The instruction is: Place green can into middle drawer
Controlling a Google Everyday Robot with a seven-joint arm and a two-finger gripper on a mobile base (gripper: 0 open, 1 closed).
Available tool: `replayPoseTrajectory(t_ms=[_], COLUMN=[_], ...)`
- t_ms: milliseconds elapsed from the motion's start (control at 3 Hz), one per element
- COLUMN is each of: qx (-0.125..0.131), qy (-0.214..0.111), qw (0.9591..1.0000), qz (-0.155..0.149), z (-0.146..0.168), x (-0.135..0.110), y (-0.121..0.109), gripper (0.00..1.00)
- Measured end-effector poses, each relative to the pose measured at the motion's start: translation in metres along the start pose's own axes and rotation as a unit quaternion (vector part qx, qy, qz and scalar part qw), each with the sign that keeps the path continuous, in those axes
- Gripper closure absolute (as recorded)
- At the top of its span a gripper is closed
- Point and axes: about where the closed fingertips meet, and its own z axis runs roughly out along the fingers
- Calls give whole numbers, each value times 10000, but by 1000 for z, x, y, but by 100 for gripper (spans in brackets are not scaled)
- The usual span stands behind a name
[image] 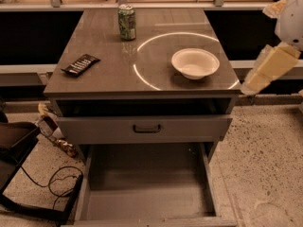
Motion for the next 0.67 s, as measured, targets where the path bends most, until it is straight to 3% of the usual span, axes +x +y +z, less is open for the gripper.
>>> replayPoseTrajectory(t_ms=[333,667], qx=[329,743], qy=[-804,-1895], qw=[9949,9728], qz=[510,1105], z=[33,59], x=[-3,-24], y=[-39,-95], gripper=[0,0])
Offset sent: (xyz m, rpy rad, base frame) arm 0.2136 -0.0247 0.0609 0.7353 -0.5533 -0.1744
